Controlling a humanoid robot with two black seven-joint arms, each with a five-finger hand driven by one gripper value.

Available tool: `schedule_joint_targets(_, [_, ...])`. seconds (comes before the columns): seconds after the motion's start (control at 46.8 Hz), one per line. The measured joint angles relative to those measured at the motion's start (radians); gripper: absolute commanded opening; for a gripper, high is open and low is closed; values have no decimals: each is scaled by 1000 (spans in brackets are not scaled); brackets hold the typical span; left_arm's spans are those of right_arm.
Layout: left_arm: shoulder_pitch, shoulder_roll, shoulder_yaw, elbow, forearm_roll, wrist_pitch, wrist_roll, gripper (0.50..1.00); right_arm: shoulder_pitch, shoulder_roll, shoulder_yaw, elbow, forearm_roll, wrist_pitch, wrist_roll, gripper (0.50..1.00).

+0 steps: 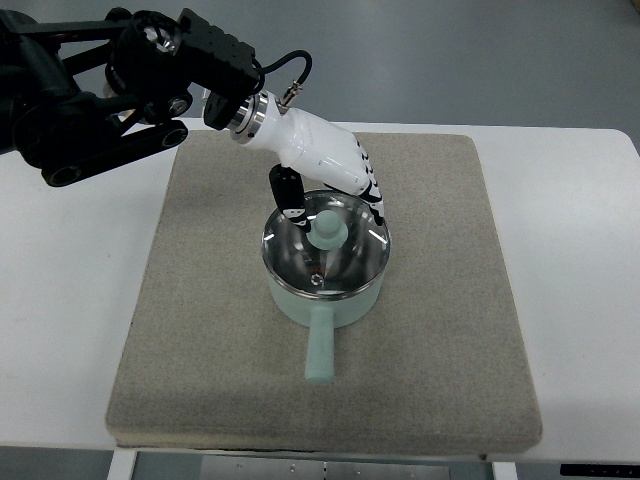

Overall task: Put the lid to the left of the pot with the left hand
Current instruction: 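Close the left hand fingers around the mint-green lid knob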

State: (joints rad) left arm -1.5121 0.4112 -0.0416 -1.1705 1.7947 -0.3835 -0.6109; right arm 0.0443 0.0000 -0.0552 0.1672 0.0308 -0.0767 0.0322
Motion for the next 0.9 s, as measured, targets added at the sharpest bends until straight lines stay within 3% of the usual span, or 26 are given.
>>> schedule_joint_targets(0.085, [0,-1,0,0,1,-1,0,707,0,0,0,0,0,0,0,921])
schedule_joint_targets(0.384, [1,-2,7,0,2,-2,0,701,0,0,0,0,0,0,0,921])
schedule_joint_targets(0.491, [0,-2,8,0,3,-2,0,626,0,0,0,0,0,0,0,921])
schedule_joint_targets(0.513, [-2,-2,8,0,4,-2,0,592,0,0,0,0,0,0,0,921])
schedule_joint_targets(0.534, [-4,-2,8,0,4,-2,0,515,0,0,0,0,0,0,0,921])
schedule_joint_targets(0.555, [-5,-2,8,0,5,-2,0,500,0,0,0,0,1,0,0,921])
schedule_joint_targets(0.897, [1,-4,6,2,4,-4,0,500,0,0,0,0,1,0,0,921])
